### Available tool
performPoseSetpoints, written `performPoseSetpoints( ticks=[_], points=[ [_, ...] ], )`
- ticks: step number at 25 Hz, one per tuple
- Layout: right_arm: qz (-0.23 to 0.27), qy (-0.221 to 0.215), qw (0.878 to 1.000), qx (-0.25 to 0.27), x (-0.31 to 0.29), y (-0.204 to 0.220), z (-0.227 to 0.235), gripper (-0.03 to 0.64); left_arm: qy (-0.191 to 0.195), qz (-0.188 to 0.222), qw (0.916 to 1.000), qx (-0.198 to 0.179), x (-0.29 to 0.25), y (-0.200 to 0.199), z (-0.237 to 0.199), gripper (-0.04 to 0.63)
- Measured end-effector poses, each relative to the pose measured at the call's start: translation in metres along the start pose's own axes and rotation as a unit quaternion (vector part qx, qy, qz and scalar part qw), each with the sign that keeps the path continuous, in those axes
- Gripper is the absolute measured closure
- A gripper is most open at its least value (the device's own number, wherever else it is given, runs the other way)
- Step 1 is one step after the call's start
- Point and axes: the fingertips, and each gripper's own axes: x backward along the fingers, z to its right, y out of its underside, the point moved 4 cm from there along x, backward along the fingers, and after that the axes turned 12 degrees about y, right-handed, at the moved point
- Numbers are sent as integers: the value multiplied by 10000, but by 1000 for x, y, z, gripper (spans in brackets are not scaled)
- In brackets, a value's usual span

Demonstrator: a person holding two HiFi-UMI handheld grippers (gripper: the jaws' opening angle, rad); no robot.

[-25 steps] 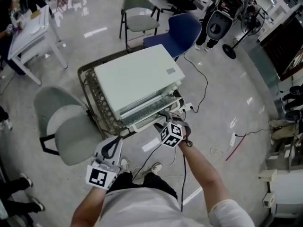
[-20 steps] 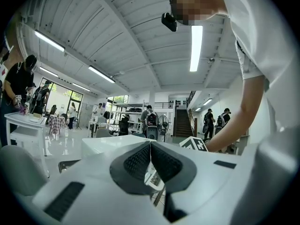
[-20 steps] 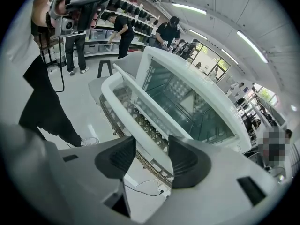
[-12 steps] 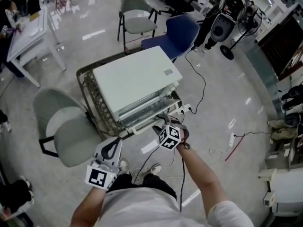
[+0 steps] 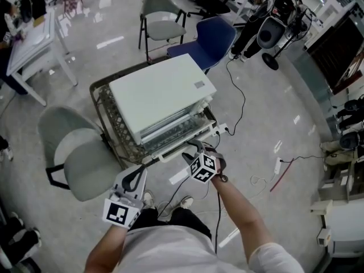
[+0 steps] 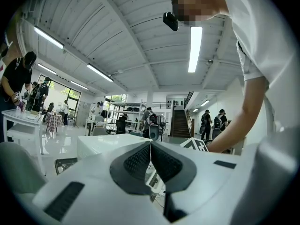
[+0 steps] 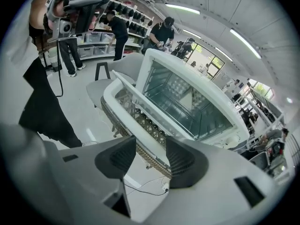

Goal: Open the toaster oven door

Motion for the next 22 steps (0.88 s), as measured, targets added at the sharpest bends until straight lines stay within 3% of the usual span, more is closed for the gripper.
performPoseSetpoints(
  ticks=[22],
  points=[
    [-241,-109,9996,-90,-4,26,-26,399,6,-104,9999,2,5,8,0,574]
  ],
)
